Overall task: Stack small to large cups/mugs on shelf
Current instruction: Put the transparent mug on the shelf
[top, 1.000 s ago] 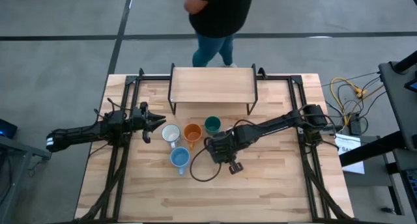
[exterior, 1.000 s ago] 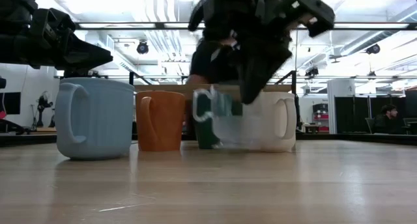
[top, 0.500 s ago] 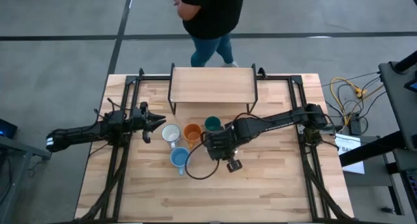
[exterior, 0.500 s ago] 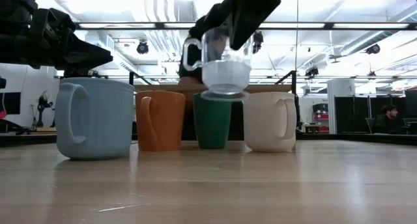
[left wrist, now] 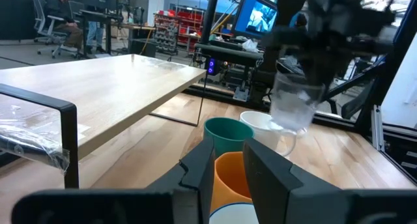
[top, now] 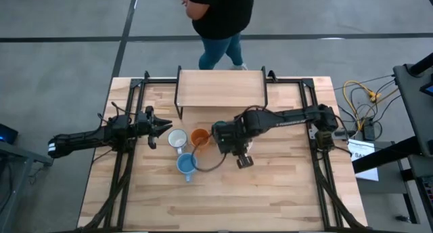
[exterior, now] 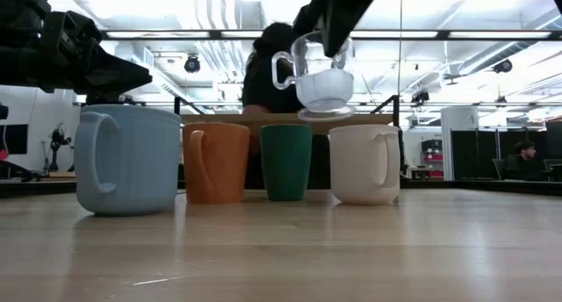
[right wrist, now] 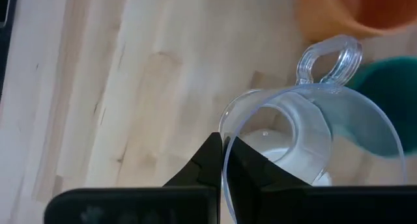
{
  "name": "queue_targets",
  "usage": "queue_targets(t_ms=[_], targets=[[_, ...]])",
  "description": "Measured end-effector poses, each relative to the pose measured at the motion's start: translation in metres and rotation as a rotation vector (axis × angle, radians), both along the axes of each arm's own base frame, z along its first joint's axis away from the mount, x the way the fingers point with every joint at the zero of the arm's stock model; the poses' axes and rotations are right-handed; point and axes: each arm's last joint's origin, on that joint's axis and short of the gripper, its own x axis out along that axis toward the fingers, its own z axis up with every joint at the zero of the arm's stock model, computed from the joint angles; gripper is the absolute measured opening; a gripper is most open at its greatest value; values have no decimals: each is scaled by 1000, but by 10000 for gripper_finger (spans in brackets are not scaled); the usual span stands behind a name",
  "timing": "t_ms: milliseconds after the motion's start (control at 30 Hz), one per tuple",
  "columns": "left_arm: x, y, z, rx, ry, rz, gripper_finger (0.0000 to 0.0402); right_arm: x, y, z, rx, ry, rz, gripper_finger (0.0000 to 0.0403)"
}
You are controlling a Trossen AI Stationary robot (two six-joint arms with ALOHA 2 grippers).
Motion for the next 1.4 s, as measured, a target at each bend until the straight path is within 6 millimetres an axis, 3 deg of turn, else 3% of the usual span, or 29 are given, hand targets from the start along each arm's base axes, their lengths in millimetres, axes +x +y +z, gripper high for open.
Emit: queue_targets(t_ms=[233, 567, 1400], targets=[[0, 0, 0, 0, 0, -1, 68, 3, -16, 22, 20, -56, -74, 8], [0, 0, 0, 0, 0, 0, 68, -2, -58, 21, 40, 19, -296, 8], [0, 0, 0, 0, 0, 0, 68, -20, -141, 49, 41, -11, -557, 8]])
